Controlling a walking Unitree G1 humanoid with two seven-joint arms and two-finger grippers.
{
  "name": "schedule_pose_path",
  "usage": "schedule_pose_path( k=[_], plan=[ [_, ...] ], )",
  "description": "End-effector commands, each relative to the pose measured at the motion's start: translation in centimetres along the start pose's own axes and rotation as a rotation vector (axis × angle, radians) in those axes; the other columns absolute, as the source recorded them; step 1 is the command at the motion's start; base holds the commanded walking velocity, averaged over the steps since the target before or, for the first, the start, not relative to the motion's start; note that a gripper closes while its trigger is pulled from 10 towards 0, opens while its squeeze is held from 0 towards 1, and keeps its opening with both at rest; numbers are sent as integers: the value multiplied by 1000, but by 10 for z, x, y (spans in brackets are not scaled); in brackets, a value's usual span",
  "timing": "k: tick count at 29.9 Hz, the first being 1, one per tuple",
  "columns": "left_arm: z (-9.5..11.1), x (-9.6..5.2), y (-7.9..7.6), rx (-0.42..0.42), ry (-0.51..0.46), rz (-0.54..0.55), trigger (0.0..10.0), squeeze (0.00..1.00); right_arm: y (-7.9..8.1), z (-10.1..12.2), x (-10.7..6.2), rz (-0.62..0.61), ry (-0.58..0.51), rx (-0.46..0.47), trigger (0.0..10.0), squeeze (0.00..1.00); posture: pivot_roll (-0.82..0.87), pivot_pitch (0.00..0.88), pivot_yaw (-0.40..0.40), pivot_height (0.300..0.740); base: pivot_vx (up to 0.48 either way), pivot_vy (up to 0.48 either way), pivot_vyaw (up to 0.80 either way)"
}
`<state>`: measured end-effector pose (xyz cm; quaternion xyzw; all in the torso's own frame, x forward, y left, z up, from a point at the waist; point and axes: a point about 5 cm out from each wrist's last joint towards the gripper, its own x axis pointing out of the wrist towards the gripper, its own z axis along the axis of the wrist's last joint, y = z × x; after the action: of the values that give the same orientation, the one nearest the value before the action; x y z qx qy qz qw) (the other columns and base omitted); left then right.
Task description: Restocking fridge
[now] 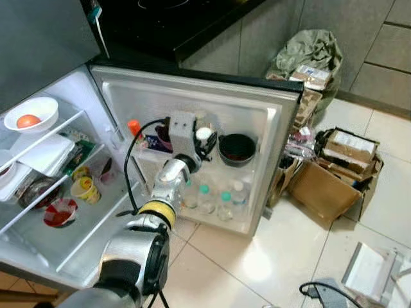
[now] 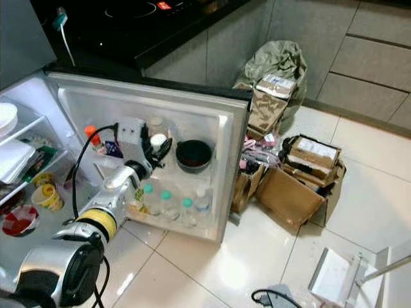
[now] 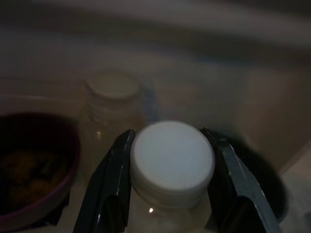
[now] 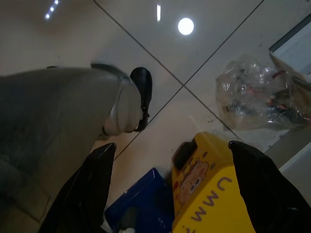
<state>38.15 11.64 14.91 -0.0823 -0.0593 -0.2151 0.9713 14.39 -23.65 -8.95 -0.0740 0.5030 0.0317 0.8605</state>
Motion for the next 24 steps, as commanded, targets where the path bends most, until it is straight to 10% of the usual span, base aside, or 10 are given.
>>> schedule_pose_path(
  k=[1,15,17,18,24],
  plan=[
    [18,-11,20,11,-106,-5,0,0,2,0,1,6,5,-10,10000,0,-86,65,31,740,0,0,0],
    [86,-22,24,0,-361,-195,0,0,4,20,5,15,-30,-23,10000,0,-59,11,22,740,0,0,0],
    [93,-29,17,21,-363,-303,4275,0,5,22,5,19,-32,-21,10000,0,-52,6,22,740,0,0,0],
    [92,-33,18,24,-350,-332,10000,0,6,23,5,23,-31,-21,10000,0,-46,2,20,740,0,0,0],
    [74,-58,19,-56,-249,-476,10000,0,11,19,6,34,-10,-26,10000,0,-41,0,20,740,0,0,0]
  ],
)
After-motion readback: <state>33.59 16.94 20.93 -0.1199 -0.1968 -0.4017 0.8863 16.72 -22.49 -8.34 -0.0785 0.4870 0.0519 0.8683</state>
